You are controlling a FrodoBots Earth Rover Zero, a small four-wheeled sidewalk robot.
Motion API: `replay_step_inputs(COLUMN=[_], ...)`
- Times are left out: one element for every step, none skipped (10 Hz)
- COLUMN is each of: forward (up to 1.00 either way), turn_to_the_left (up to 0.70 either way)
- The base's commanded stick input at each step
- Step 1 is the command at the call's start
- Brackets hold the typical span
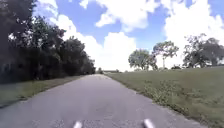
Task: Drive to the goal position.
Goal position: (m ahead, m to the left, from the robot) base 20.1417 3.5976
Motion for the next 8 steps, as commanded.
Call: replay_step_inputs(forward=[0.7, 0.7, 0.7, 0.7, 0.7, 0.7, 0.7, 0.7], turn_to_the_left=[0.0, 0.0, 0.0, 0.0, 0.0, 0.0, 0.0, 0.0])
